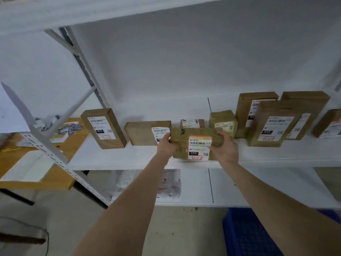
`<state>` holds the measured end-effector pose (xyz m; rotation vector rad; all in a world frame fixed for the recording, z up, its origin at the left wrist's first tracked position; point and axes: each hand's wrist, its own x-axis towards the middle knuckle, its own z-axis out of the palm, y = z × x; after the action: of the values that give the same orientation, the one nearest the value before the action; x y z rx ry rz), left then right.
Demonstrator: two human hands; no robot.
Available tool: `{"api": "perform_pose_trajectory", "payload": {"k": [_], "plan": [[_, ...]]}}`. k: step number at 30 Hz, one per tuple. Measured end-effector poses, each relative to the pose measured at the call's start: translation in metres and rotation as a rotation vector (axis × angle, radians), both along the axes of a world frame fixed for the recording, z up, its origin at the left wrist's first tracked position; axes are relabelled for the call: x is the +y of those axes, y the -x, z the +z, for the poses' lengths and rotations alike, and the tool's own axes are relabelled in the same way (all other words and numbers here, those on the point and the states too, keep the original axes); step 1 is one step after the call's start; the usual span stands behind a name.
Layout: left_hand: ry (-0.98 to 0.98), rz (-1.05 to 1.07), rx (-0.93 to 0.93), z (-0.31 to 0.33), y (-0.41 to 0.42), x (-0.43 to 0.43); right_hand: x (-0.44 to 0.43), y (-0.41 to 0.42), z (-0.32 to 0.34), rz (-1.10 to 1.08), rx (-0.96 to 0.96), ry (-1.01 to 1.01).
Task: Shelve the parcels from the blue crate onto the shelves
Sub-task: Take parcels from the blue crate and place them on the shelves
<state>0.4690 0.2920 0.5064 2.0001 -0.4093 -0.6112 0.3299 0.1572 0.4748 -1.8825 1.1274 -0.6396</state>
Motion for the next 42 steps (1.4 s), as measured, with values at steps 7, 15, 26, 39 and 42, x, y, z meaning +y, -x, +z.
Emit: {"api": "perform_pose_trajectory", "payload": {"k": [7, 15, 26, 39, 42], "plan": [[-0.049, -0.065, -0.017, -0.022, -0.027, -0.010, 0.014, -0.027, -0.015, -0.152, 0.180, 0.107], [-0.174, -0.111, -0.194, -0.028, -0.043, -0.008, 0.025, -0.046, -0.013, -0.127, 0.292, 0.190], [-0.326, -0.256, -0.657, -0.013, -0.043, 0.001, 0.035, -0.056, -0.008, 0.033, 0.479, 0.498], [-0.538, -0.621, -1.033, -0.042, -0.033, -0.008, 0.038, -0.058, -0.010, 0.419, 0.686, 0.721], [-0.538, -0.628, -1.029, -0.040, -0.037, -0.012, 0.037, -0.062, -0.006, 0.431, 0.693, 0.695]]}}
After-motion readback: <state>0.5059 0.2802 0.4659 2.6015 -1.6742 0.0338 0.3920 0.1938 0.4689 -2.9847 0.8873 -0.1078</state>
